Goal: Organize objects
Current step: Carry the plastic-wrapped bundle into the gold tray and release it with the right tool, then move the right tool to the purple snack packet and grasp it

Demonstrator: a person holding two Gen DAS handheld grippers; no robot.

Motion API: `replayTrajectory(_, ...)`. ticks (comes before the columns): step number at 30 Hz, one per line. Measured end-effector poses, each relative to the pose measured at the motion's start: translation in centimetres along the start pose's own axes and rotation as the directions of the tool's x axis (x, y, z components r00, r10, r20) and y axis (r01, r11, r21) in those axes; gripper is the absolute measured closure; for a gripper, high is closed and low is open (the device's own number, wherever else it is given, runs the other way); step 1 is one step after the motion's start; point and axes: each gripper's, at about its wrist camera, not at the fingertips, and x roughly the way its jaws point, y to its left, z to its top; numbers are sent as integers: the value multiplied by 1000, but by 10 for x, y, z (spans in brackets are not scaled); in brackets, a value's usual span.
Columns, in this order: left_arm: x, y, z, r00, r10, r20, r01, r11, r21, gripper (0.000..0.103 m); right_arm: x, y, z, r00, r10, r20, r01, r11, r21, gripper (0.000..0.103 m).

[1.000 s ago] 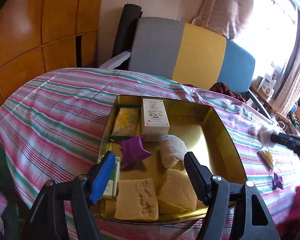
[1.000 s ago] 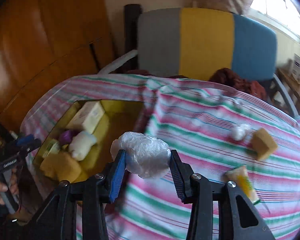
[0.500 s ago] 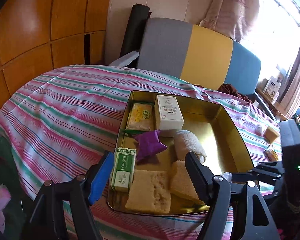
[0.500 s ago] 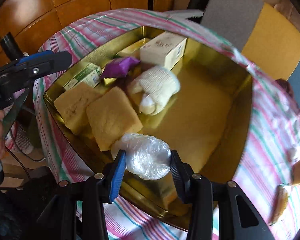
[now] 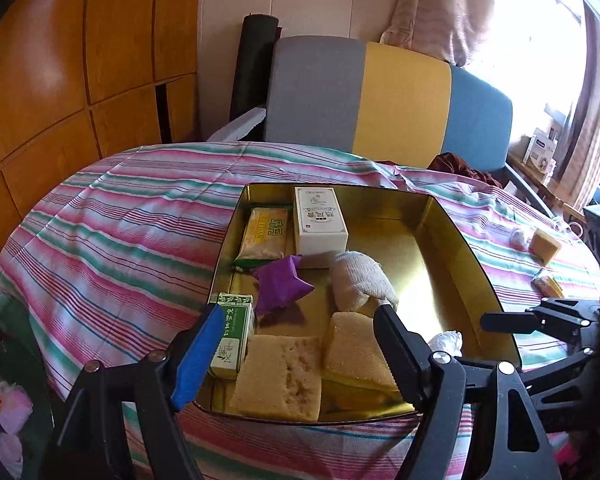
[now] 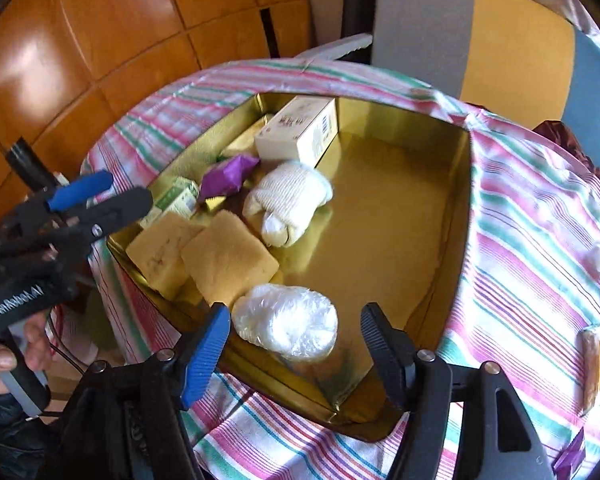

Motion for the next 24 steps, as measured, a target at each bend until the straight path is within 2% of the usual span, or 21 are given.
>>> replayTrajectory(8,-1,-10,-2,1000,-2,-4,2,1000,26,24,-28,-23,-6,998,-40,47,36,996,84,34)
replayTrajectory(15,-2,-20,-4,1000,-13,-10,13,998,54,24,-55,-68,-29,992,-120,48,106,969,221,34)
replayTrajectory(20,-2,-29,-3,1000,-26,-14,27,997,79,24,-82,-113,-51,978,-207,34,183,919,348,34)
replayTrajectory(24,-4,-36,1,999,-45,-2,45,995,93,24,-110,-154,-73,956,-292,18,247,839,484,34)
